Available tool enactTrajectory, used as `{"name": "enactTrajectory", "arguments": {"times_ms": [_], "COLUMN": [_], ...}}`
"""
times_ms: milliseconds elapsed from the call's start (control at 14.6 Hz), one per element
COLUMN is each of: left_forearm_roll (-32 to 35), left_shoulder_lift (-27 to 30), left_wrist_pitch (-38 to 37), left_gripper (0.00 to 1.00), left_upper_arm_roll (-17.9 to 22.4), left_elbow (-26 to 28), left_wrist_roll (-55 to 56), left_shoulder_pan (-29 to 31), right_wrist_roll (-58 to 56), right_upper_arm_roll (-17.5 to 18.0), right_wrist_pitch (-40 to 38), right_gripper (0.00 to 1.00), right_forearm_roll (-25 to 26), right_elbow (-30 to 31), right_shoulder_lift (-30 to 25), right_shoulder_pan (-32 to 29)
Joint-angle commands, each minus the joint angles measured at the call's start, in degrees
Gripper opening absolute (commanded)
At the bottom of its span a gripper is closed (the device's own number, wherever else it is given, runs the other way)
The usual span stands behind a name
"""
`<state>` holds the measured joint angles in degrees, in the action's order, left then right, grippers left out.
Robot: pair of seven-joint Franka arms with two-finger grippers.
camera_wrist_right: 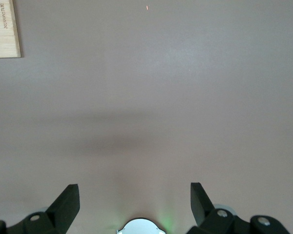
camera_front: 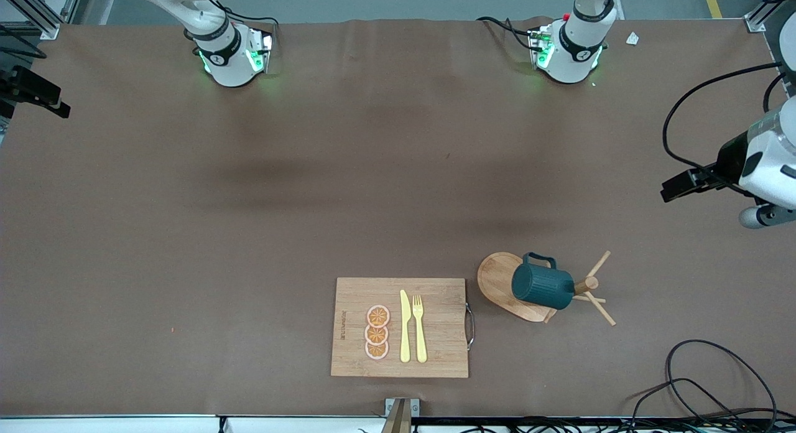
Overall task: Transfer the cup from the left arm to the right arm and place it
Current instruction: 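Reach the left gripper toward the teal mug on the wooden stand, then grasp the teal mug body with the left gripper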
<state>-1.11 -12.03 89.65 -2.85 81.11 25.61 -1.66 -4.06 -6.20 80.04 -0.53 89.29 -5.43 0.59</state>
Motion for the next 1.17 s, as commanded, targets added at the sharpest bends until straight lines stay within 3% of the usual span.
{"name": "enactTrajectory", "arguments": {"times_ms": [0,275,481,687,1099], "left_forearm_roll": [-2.3,-3.2,-12.5,-16.8,-18.1], "left_shoulder_lift": [-2.6,-7.7,-11.9,-16.3,-22.5], "left_wrist_pitch": [0.9,7.7,14.0,19.9,24.4], "left_gripper": [0.99,1.0,1.0,1.0,1.0], "left_upper_arm_roll": [-0.5,-1.1,-1.4,-1.2,-1.5], "left_elbow": [-1.3,-2.3,-4.5,-6.7,-8.4], "left_wrist_roll": [18.5,45.2,61.4,70.2,72.7], "left_shoulder_pan": [-1.2,-4.7,-4.0,-3.5,-5.0], "right_wrist_roll": [-0.8,-0.8,-0.8,-0.8,-0.8], "right_upper_arm_roll": [0.3,0.3,0.3,0.3,0.3], "right_wrist_pitch": [-0.1,-0.1,-0.2,-0.2,-0.1], "right_gripper": [1.0,1.0,1.0,1.0,1.0], "right_forearm_roll": [-0.2,-0.2,-0.2,-0.2,-0.2], "right_elbow": [0.4,0.5,0.5,0.5,0.5], "right_shoulder_lift": [-0.5,-0.5,-0.5,-0.4,-0.3], "right_shoulder_pan": [-0.7,-0.7,-0.7,-0.7,-0.7]}}
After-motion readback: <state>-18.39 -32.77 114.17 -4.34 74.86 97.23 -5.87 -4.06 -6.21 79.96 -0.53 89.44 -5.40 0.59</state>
